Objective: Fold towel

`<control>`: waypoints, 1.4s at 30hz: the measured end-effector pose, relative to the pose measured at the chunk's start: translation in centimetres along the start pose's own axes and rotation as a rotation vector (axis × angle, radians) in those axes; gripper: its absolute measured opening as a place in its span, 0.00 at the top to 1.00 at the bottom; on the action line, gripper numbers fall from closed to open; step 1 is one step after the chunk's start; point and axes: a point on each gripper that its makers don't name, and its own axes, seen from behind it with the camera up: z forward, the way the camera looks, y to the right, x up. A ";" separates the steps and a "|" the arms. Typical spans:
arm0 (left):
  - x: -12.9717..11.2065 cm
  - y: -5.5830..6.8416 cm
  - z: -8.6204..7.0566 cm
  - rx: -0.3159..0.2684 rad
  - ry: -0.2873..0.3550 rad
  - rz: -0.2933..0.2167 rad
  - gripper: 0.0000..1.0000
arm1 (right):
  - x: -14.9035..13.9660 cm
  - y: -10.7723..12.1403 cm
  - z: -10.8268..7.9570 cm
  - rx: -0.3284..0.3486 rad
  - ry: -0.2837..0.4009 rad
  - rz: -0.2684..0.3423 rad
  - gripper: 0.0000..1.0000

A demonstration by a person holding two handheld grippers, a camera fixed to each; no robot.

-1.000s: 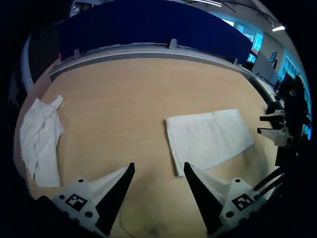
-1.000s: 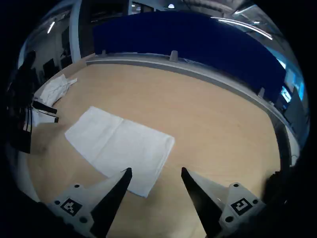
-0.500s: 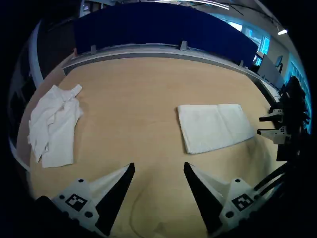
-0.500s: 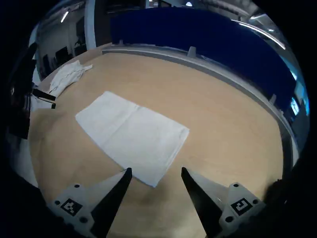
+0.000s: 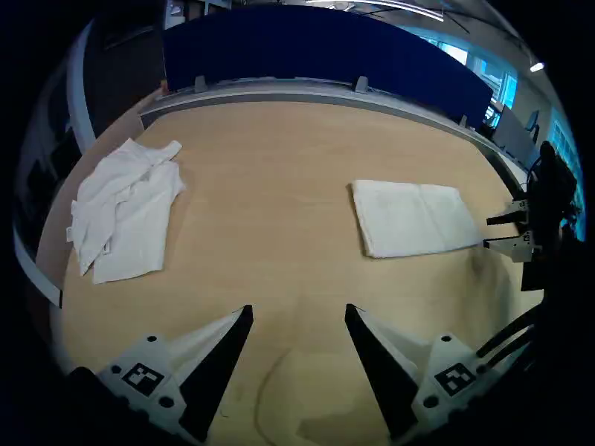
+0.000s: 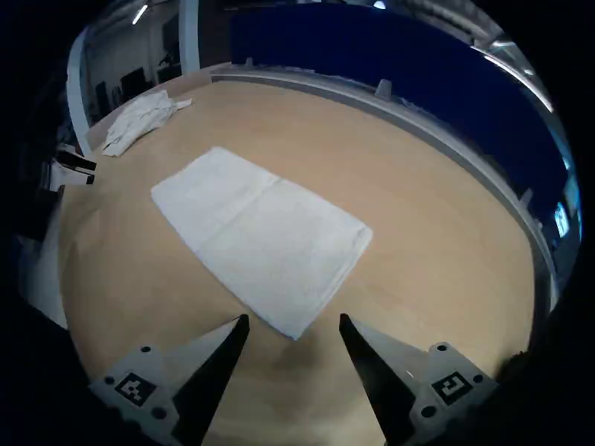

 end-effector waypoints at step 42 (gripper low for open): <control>-2.7 -1.6 -1.7 0.011 -0.034 -0.037 0.08 | -1.7 -0.3 1.9 0.059 -0.097 -0.044 0.96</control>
